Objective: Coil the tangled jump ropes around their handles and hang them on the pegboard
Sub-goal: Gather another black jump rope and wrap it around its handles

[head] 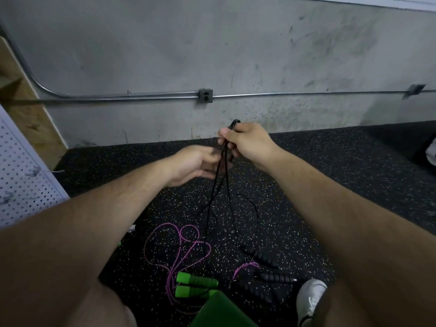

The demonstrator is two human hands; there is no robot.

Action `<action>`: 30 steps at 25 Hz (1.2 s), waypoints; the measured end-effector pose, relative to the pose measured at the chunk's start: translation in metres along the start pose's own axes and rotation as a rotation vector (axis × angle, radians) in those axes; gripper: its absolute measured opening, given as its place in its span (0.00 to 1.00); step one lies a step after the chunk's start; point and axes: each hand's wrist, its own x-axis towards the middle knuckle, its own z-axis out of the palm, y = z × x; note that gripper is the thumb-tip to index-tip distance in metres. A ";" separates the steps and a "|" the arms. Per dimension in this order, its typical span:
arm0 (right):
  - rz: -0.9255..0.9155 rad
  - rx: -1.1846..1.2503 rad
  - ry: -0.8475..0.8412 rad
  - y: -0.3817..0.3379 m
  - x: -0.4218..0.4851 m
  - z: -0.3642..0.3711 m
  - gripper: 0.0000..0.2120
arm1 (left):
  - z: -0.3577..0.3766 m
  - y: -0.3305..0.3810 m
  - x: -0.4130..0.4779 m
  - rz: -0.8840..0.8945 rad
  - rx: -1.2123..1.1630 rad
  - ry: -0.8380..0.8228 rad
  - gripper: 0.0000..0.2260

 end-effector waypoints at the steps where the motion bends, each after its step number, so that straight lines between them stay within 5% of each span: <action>1: 0.006 0.053 0.005 0.000 0.000 -0.001 0.10 | 0.002 -0.003 -0.002 -0.014 0.090 -0.025 0.12; 4: 0.037 0.141 0.007 0.004 0.002 -0.003 0.12 | 0.010 -0.002 0.001 0.055 0.268 0.104 0.06; 7: 0.132 0.222 -0.114 0.013 0.003 -0.002 0.09 | 0.011 0.008 0.005 0.166 0.185 0.322 0.03; 11: 0.113 -0.127 -0.336 0.026 -0.021 0.012 0.07 | 0.009 0.022 0.010 0.263 0.061 0.395 0.04; 16: -0.033 -0.214 -0.065 0.014 -0.019 0.004 0.07 | 0.001 0.017 0.006 0.179 0.018 0.285 0.09; 20: -0.102 -0.042 0.038 -0.005 -0.011 -0.007 0.07 | 0.015 -0.003 -0.003 0.037 0.422 0.032 0.14; 25: -0.098 0.228 0.089 -0.007 -0.003 -0.010 0.08 | 0.027 0.007 0.008 0.143 0.361 0.284 0.08; 28: 0.025 -0.056 -0.128 0.013 -0.012 -0.013 0.18 | 0.017 0.019 0.012 0.222 0.237 0.427 0.10; 30: 0.044 -0.287 -0.305 0.026 -0.021 -0.003 0.14 | 0.012 0.024 0.013 0.275 0.169 0.408 0.11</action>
